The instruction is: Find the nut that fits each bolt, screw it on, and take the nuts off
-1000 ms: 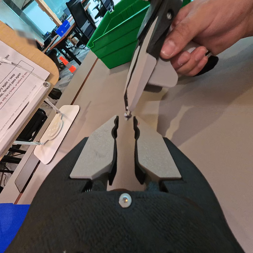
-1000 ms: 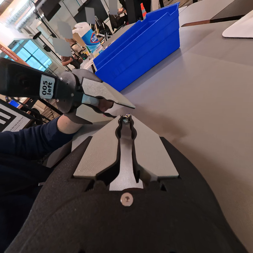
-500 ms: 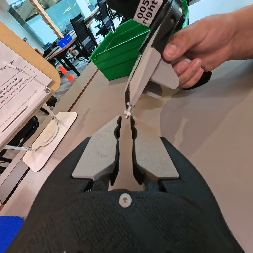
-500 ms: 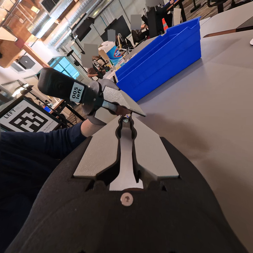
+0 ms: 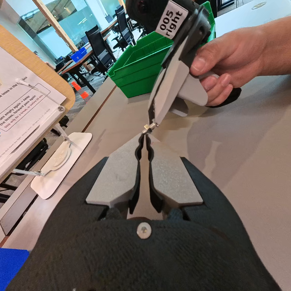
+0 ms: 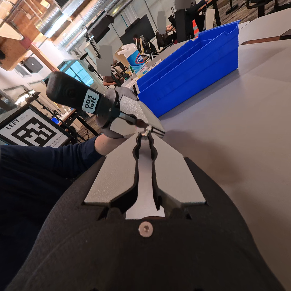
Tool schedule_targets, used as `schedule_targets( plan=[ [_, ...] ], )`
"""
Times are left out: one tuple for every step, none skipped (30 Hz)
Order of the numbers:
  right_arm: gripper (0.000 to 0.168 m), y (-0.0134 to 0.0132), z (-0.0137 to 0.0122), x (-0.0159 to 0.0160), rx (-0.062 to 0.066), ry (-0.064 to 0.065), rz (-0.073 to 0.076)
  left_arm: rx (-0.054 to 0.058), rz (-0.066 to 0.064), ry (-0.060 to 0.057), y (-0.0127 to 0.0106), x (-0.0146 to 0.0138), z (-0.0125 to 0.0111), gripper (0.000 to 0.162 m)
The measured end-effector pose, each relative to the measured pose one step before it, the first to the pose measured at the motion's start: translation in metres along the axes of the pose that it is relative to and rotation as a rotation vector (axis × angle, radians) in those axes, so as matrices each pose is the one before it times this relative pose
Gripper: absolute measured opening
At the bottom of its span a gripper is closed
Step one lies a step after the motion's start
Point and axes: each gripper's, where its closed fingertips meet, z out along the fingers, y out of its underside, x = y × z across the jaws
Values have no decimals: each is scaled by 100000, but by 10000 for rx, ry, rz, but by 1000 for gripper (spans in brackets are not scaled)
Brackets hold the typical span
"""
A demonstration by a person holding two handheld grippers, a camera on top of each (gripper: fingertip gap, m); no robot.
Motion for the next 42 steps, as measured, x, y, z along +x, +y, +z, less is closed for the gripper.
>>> schedule_targets(
  plan=[
    [7,131,38,144,-77,107,-67,67,-68,-23,-83,-136,-106,0],
    [7,87,20,113,-50,91,-62,70,-134,8,-78,-129,-85,0],
    [7,4,38,11,1,33,-28,25,-155,39,-11,-72,-31,0],
    [7,25,48,17,-3,14,-7,22,-118,12,-11,-69,-20,0],
    [7,12,35,47,4,28,-8,9,-78,-8,22,-61,10,0],
    [7,51,33,55,-18,45,-33,-30,-75,-6,78,-34,47,0],
    [7,55,26,49,-29,43,-62,-55,-72,2,113,-11,82,0],
    [7,14,32,0,-8,45,-96,-57,-75,8,134,10,109,0],
    [7,9,44,23,-9,83,-135,-54,-105,0,127,-25,108,0],
    [7,15,42,79,-28,160,-197,-52,-151,-1,109,-55,83,0],
    [7,-7,21,96,-28,206,-272,-25,-211,36,62,-51,54,0],
    [7,-28,21,18,-25,184,-319,28,-265,99,-3,-13,-3,0],
    [7,-156,-38,10,38,216,-359,100,-317,113,-116,-39,-76,0],
    [7,-212,-64,49,68,248,-379,137,-365,137,-180,-68,-122,0],
    [7,-233,-110,23,78,222,-365,122,-417,259,-128,54,-121,3],
    [7,-316,-128,-30,127,167,-328,36,-502,401,56,234,-58,4],
    [7,-364,-165,-35,162,141,-297,-121,-570,504,319,347,40,5],
    [7,-325,-154,-99,135,97,-294,-165,-536,432,368,248,117,8],
    [7,-226,-100,-156,74,54,-304,-34,-425,273,173,81,105,12],
    [7,-136,-48,-247,13,-10,-296,142,-313,195,-115,55,23,14],
    [7,-49,-19,-211,-35,20,-292,277,-233,224,-360,167,-92,14],
    [7,48,25,-137,-88,61,-288,320,-244,266,-470,252,-175,14],
    [7,92,29,-125,-113,42,-284,328,-276,329,-539,327,-232,14],
    [7,51,11,-128,-79,53,-299,335,-311,367,-553,374,-232,14],
    [7,-78,-30,-29,1,134,-331,233,-351,372,-377,364,-198,13],
    [7,-137,-71,-68,40,115,-340,135,-366,282,-186,185,-120,15],
    [7,-104,-52,-88,17,85,-297,117,-343,271,-111,168,-65,15],
    [7,-124,-36,-85,40,77,-254,90,-296,296,-73,207,-28,15],
    [7,-109,-38,-87,35,50,-203,62,-236,256,-36,192,-16,14],
    [7,-129,-41,-106,50,23,-168,59,-162,197,-43,149,-12,14],
    [7,-117,-38,-83,43,18,-138,51,-114,152,-56,151,-9,14],
    [7,-122,-55,-82,48,7,-130,52,-80,135,-65,166,-7,14],
    [7,-101,-63,-83,34,-10,-121,69,-53,129,-110,187,-24,13],
    [7,-52,-56,-68,2,-28,-97,99,-35,111,-178,167,-57,13],
    [7,-2,-44,-16,-24,12,-96,131,-41,114,-232,161,-89,14],
    [7,60,-23,49,-58,51,-97,134,-53,99,-245,139,-104,14],
    [7,94,6,-21,-63,6,-75,81,-38,24,-151,20,-82,14],
    [7,67,35,-37,-43,-3,-52,4,-11,-34,-10,-67,-34,14],
    [7,28,53,-2,-9,56,-58,-59,-4,-32,109,-66,41,14],
    [7,34,78,12,-21,75,-72,-95,3,19,189,31,114,13],
    [7,113,108,-54,-78,38,-98,-48,-1,25,107,59,131,12],
    [7,148,120,-33,-93,70,-124,-14,2,14,71,46,115,12]
  ],
)
